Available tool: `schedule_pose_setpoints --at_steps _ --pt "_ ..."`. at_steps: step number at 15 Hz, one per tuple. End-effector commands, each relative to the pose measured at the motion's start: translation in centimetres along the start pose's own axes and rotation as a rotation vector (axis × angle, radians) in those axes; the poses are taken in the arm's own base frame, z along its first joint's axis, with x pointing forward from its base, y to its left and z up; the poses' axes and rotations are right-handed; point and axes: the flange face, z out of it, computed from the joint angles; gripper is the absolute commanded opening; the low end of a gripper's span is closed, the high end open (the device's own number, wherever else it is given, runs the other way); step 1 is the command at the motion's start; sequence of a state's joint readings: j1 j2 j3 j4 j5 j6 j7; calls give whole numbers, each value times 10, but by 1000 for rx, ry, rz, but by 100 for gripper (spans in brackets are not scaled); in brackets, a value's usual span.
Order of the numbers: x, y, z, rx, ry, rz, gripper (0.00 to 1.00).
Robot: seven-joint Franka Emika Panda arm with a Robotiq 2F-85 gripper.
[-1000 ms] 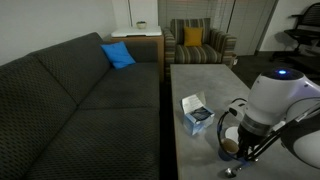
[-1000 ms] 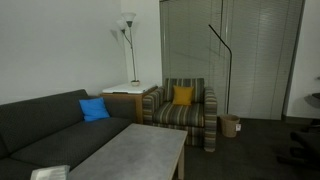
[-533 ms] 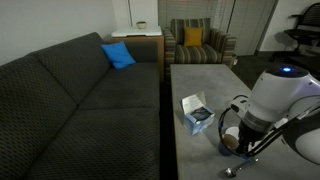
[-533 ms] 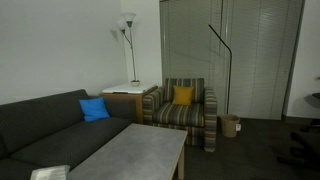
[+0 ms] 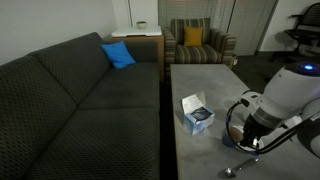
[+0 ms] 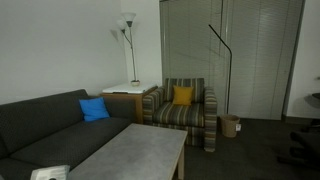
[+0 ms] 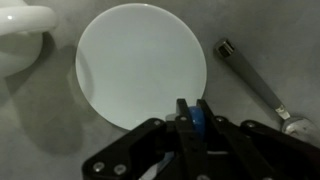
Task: Place the blue mug next to the white mug
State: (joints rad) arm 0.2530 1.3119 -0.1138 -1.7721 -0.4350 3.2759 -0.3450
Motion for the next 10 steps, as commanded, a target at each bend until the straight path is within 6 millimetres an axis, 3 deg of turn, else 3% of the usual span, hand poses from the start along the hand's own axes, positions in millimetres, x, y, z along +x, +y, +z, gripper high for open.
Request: schedule_pose_setpoints --at_steps 1,4,10 --pt "-9 0 -19 -3 42 4 3" --pt "-23 7 -24 -38 13 51 3" --pt "-102 35 -52 -150 -81 287 3"
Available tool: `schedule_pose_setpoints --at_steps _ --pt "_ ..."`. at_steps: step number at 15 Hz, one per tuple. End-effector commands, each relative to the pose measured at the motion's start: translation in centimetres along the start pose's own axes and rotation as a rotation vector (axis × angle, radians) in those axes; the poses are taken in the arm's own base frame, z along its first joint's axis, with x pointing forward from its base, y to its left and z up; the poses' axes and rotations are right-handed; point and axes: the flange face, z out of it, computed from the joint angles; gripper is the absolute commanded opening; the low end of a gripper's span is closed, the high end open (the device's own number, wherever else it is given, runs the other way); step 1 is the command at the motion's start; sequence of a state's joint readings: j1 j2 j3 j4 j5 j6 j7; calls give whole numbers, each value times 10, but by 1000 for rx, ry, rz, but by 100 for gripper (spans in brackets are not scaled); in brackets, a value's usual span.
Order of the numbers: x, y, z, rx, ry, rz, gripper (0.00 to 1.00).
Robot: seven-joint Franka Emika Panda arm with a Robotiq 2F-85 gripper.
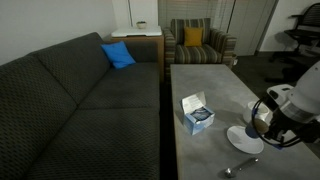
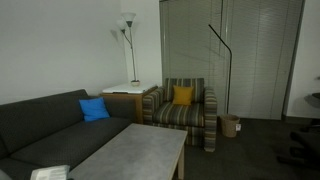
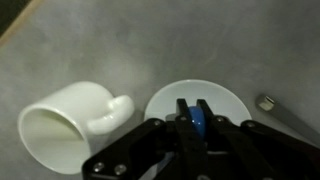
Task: Place the blue mug next to the white mug
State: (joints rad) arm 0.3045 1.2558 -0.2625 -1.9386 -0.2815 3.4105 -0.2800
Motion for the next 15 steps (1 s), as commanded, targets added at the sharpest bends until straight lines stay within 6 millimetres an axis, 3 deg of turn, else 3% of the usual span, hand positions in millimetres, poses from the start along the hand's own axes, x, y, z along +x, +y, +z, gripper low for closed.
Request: schedule_pose_setpoints --at_steps 1,7,12,15 --pt "-39 14 -25 -44 -45 111 3" --pt "-61 23 -22 0 -69 148 3" --pt "-69 35 19 75 -74 266 3" --pt "-70 45 33 101 -98 319 3"
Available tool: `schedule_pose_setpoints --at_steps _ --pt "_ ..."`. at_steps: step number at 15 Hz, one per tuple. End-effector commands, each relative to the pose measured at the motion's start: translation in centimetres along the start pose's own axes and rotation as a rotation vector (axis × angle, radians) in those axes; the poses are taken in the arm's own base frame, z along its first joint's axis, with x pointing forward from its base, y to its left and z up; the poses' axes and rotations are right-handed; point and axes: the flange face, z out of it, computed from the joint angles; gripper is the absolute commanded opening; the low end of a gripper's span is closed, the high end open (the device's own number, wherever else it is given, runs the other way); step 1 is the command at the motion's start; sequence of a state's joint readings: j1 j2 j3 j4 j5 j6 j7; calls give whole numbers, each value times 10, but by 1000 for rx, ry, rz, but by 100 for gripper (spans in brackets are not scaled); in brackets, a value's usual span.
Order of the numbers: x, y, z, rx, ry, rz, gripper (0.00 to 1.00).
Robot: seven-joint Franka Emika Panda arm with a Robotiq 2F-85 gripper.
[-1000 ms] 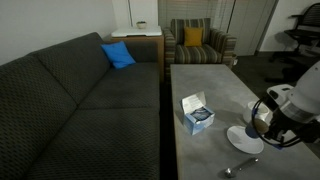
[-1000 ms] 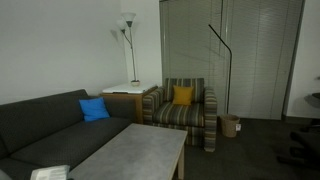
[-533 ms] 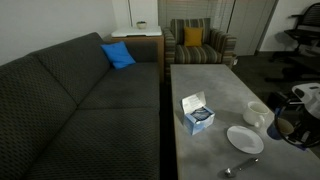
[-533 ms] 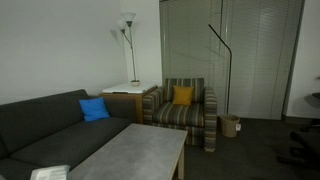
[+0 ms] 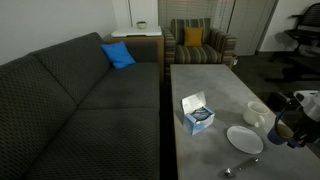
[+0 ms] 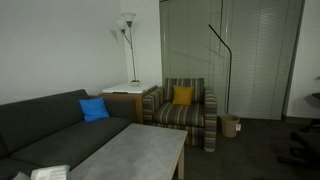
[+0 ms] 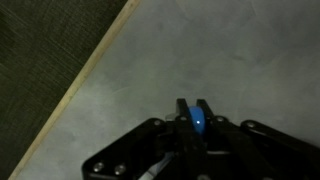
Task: Place the blue mug next to the white mug
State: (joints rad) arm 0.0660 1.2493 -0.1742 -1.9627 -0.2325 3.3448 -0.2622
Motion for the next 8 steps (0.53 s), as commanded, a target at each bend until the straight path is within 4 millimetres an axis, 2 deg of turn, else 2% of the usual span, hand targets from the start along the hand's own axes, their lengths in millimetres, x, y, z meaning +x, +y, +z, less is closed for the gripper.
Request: schedule_pose_setpoints --at_steps 1,8 --pt "7 14 17 33 -17 41 3" --pt "27 7 43 96 -111 22 3"
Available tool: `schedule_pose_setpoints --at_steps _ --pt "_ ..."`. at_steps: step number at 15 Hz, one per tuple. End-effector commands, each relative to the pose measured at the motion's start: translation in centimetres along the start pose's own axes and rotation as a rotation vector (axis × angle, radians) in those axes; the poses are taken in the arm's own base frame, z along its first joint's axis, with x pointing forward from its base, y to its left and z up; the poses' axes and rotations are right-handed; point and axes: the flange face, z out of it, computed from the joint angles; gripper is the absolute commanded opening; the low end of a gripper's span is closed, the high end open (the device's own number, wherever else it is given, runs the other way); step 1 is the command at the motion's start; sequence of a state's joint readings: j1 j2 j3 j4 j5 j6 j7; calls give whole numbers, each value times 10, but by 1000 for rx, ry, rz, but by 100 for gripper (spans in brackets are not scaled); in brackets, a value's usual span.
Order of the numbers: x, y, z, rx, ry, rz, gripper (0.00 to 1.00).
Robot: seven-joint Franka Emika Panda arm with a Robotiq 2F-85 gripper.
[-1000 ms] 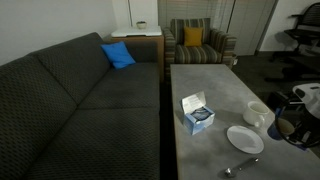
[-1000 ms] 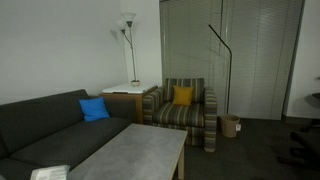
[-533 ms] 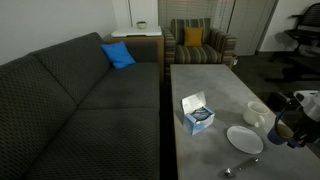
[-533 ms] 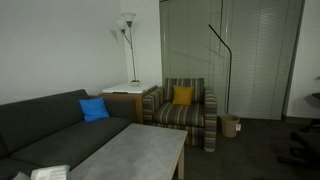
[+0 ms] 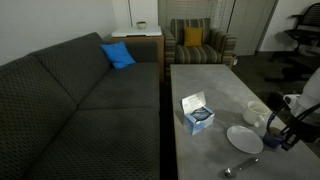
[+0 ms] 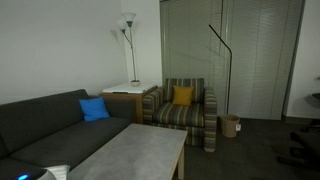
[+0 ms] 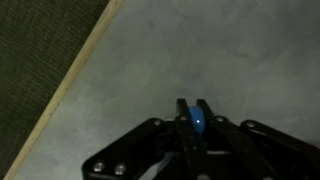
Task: Place the blue mug next to the white mug
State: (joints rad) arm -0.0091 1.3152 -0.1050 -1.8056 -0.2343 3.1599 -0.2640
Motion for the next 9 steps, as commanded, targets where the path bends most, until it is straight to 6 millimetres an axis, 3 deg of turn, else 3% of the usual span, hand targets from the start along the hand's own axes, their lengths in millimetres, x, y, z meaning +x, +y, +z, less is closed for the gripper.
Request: schedule_pose_setpoints --at_steps 1,9 --pt "12 0 12 40 -49 -29 3" --pt "25 3 14 56 -110 -35 3"
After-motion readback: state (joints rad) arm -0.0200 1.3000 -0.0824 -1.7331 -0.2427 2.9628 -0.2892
